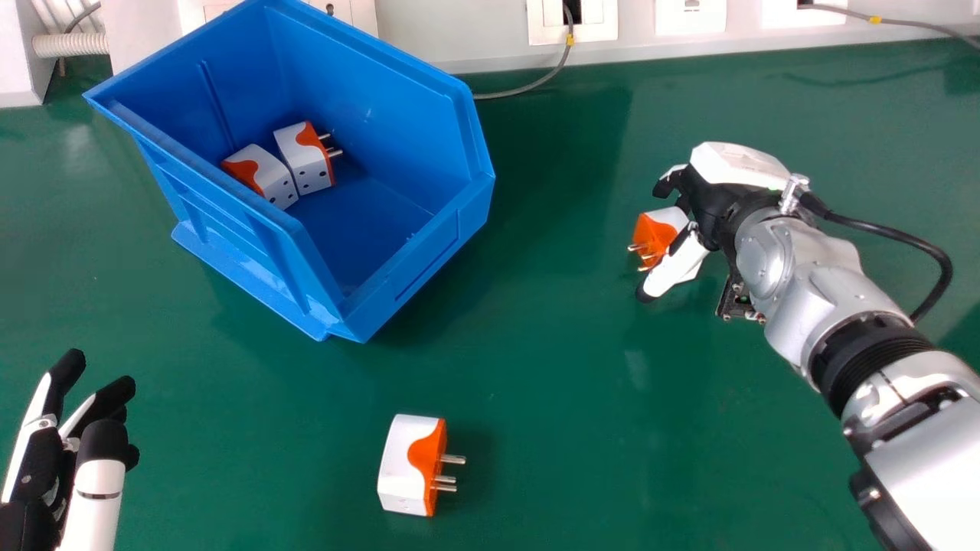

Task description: Pick all objects and put in blue box

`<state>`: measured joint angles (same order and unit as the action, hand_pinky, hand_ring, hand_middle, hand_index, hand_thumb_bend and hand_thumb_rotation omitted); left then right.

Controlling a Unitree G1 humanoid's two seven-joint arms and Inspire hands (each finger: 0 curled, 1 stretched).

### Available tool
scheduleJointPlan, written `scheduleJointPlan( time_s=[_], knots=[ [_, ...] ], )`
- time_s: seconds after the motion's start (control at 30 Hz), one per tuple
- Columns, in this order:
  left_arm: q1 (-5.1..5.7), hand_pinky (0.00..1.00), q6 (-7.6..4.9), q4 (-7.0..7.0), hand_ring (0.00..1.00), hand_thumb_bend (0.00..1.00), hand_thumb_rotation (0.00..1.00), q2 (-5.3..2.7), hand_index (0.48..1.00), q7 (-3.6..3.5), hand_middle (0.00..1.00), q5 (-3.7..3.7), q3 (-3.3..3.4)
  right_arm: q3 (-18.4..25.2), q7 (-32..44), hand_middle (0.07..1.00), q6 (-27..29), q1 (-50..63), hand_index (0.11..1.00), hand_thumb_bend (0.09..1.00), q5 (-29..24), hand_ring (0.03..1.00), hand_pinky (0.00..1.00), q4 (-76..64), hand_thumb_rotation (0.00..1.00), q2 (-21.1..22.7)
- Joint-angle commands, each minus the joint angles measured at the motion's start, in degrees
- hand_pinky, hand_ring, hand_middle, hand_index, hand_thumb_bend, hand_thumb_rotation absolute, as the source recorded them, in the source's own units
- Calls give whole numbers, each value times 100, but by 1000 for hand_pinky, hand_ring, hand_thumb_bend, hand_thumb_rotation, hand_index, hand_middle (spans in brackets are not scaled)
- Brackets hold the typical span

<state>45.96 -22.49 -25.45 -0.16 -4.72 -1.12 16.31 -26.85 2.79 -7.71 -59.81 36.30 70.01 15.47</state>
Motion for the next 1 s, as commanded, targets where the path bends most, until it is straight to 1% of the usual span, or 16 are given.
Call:
scheduleJointPlan(
  time_s=[0.0,0.03,0.13,0.23,0.33,0.47,0.57,0.7,0.77,0.8,0.83,0.87,0.9,0.93,0.97],
  knots=[
    [86,820,-172,-121,888,553,958,-16,945,13,875,-36,15,-33,-89,834,60,-260,795,678,36,779,647,-3,221,-19],
    [89,820,-185,-115,888,553,958,-16,945,13,875,-42,16,-42,-83,837,59,-257,796,679,44,780,647,-7,220,-18],
    [129,820,-220,-142,888,553,958,-44,944,25,875,-24,-5,-65,-75,847,70,-238,803,678,47,787,654,3,216,-17],
    [158,820,-224,-177,887,553,958,-72,944,27,875,-18,-6,-47,-9,852,42,-217,807,676,6,793,658,-8,212,-25],
    [164,821,-230,-185,885,560,957,-89,940,33,872,1,-9,-43,34,834,20,-204,816,671,-9,780,653,-14,206,-31],
    [237,821,-251,-233,885,564,957,-110,939,13,871,-22,-1,-47,67,823,-25,-183,820,669,-11,770,649,-19,202,-46],
    [279,822,-234,-293,884,576,954,-119,937,6,871,-25,-9,-28,74,786,-40,-142,819,665,-37,735,625,-47,187,-54],
    [365,822,-232,-353,884,582,952,-115,937,-15,870,-57,-3,21,77,752,-27,-76,818,661,-99,698,594,-87,175,-51],
    [408,822,-225,-385,884,582,952,-113,937,-25,870,-64,3,69,67,752,-25,-37,818,661,-152,698,594,-92,175,-59],
    [435,822,-219,-409,885,583,952,-116,937,-29,871,-64,6,89,56,698,-33,-15,823,639,-176,636,547,-114,140,-58],
    [453,822,-210,-430,885,583,952,-117,937,-31,871,-60,7,112,35,698,-41,4,823,639,-199,636,547,-127,140,-60],
    [478,822,-209,-449,886,585,952,-120,938,-34,871,-61,7,130,11,652,-51,19,827,622,-219,555,481,-141,112,-63],
    [493,822,-208,-456,886,585,952,-120,938,-36,871,-60,6,136,-20,652,-67,27,827,622,-232,555,481,-150,112,-68],
    [509,822,-213,-458,887,586,952,-118,938,-40,872,-65,9,125,-62,624,-87,34,829,603,-233,526,438,-158,89,-72],
    [522,822,-214,-462,887,586,952,-113,938,-43,872,-70,13,105,-118,624,-95,41,829,603,-218,526,438,-161,89,-74]
  ],
)
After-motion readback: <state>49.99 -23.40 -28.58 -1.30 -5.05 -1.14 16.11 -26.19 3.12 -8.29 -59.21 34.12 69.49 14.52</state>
